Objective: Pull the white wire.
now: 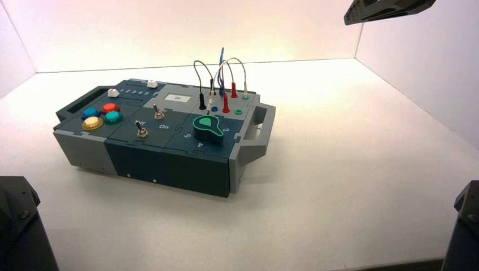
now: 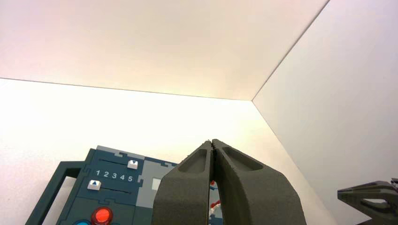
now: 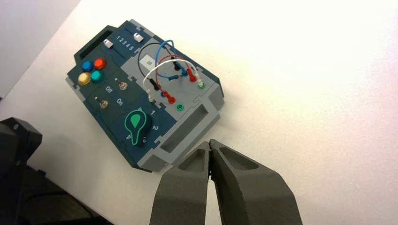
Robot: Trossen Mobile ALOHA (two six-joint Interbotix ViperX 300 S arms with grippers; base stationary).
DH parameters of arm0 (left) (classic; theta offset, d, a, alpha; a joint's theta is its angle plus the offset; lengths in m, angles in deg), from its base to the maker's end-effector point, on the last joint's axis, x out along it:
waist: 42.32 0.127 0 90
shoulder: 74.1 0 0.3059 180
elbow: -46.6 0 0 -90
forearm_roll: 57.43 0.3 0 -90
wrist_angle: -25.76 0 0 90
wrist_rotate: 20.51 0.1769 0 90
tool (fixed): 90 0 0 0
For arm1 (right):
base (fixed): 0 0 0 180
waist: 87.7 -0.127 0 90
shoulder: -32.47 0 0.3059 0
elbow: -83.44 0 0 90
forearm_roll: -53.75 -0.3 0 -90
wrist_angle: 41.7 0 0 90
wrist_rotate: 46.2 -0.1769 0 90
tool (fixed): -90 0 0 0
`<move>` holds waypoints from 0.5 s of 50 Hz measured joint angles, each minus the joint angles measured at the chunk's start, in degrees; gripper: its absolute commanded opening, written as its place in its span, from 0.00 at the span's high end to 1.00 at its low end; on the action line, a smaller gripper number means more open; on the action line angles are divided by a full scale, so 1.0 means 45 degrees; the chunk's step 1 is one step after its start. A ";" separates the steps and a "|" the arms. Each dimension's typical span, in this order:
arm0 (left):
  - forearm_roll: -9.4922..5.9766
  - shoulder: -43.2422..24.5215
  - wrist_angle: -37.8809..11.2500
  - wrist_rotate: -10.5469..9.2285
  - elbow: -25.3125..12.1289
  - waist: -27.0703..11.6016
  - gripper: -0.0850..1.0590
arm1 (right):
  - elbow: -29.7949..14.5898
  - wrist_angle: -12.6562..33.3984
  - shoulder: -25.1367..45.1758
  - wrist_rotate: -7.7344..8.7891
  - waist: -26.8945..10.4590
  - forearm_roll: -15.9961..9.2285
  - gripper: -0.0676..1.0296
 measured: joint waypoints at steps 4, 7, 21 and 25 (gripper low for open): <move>-0.0020 0.0000 0.0000 0.0000 -0.0020 0.0000 0.95 | -0.0020 0.0020 0.0000 0.0000 -0.0098 0.0020 0.96; 0.0000 0.0020 0.0000 0.0000 -0.0020 0.0000 0.95 | -0.0020 0.0000 0.0000 0.0000 -0.0234 0.0020 0.96; -0.0078 0.0293 -0.0020 -0.0020 -0.0156 0.0000 0.95 | -0.0020 -0.0039 0.0039 0.0020 -0.0723 0.0059 0.91; -0.0234 0.0488 -0.0117 -0.0020 -0.0234 -0.0020 0.95 | -0.0020 -0.0234 0.0059 0.0020 -0.0859 0.0059 0.85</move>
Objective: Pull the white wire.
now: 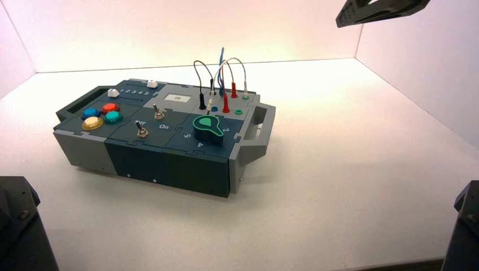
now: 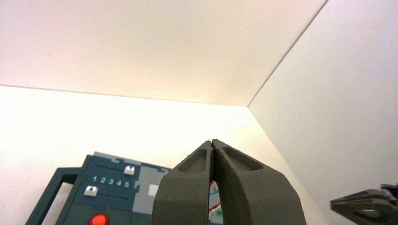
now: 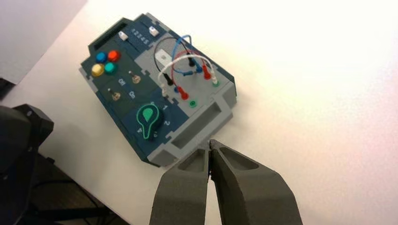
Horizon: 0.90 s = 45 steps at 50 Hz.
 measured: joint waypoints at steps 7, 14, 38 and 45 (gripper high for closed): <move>-0.0176 0.0195 -0.0391 0.0000 -0.0059 0.0000 0.95 | 0.0000 -0.0449 0.0195 0.0000 -0.0254 0.0000 0.82; -0.0195 0.0195 -0.0586 0.0000 -0.0059 0.0000 0.95 | -0.0020 -0.0918 0.0957 0.0000 -0.0293 -0.0020 0.75; -0.0195 0.0391 -0.0625 0.0020 -0.0020 -0.0020 0.95 | -0.2559 -0.1777 0.6602 0.0000 -0.0469 -0.0020 0.57; -0.0176 0.0547 -0.0625 0.0039 -0.0020 0.0000 0.95 | -0.3418 -0.1758 0.8652 0.0020 -0.0703 -0.0020 0.31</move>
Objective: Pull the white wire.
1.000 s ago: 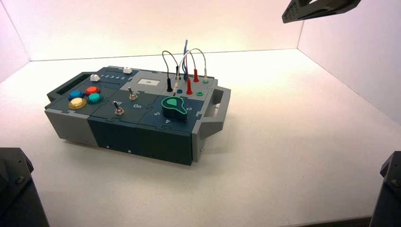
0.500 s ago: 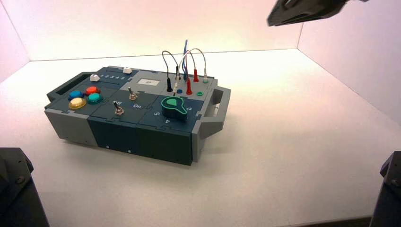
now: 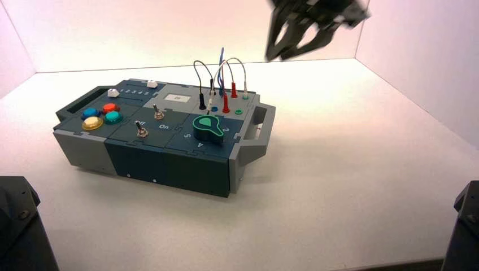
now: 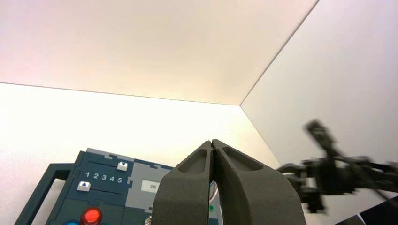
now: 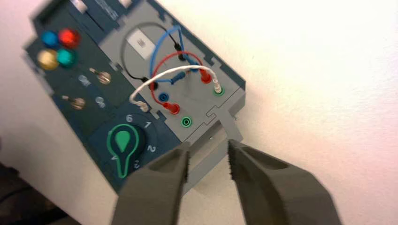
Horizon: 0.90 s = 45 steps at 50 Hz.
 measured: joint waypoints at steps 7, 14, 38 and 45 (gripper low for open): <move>0.0000 0.0059 0.0000 0.0039 0.0000 -0.0020 0.95 | -0.0625 0.0039 0.1445 0.0000 -0.0254 0.0000 0.35; 0.0000 0.0098 -0.0020 0.0039 0.0000 0.0000 0.95 | -0.1152 0.0059 0.2383 0.0000 -0.0312 0.0000 0.42; 0.0000 0.0254 -0.0176 0.0098 0.0000 0.0000 0.95 | -0.2363 -0.0117 0.3750 0.0000 -0.0273 0.0156 0.50; 0.0000 0.0254 -0.0215 0.0078 0.0000 0.0000 0.95 | -0.2461 -0.0195 0.4297 0.0000 -0.0156 0.0234 0.50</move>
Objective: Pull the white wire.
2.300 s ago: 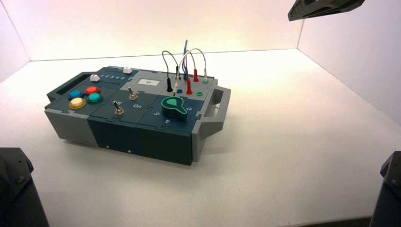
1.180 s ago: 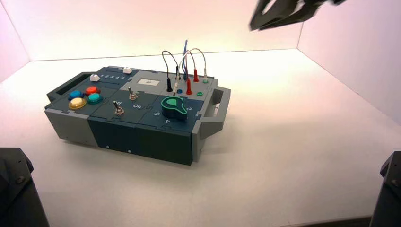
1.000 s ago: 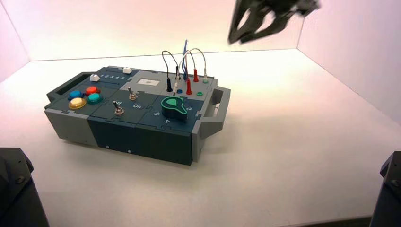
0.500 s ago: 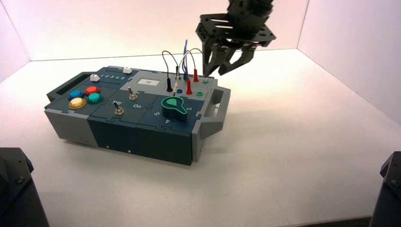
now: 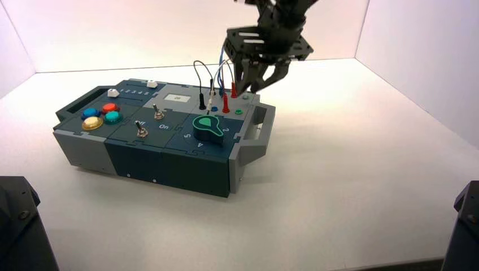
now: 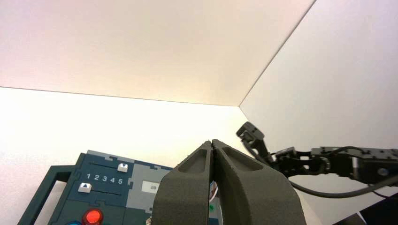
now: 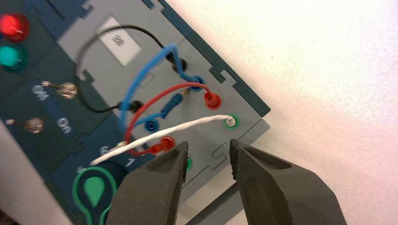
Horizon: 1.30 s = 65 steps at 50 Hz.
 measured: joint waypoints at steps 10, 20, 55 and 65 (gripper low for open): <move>0.0000 0.0000 -0.0039 0.0020 0.0000 -0.0020 0.95 | -0.0273 -0.0215 0.0527 0.0000 0.0156 0.0137 0.52; 0.0000 0.0000 -0.0059 0.0000 0.0000 -0.0020 0.95 | -0.0723 -0.0254 0.0801 0.0000 0.0176 0.0176 0.53; 0.0000 -0.0137 0.0098 0.0098 -0.0020 -0.0020 0.95 | -0.1367 0.0313 0.1309 0.0039 0.0645 0.0332 0.84; 0.0020 -0.0430 0.0332 0.0117 -0.0215 -0.0020 0.95 | -0.1484 0.0293 0.1465 0.0039 0.0762 0.0312 0.96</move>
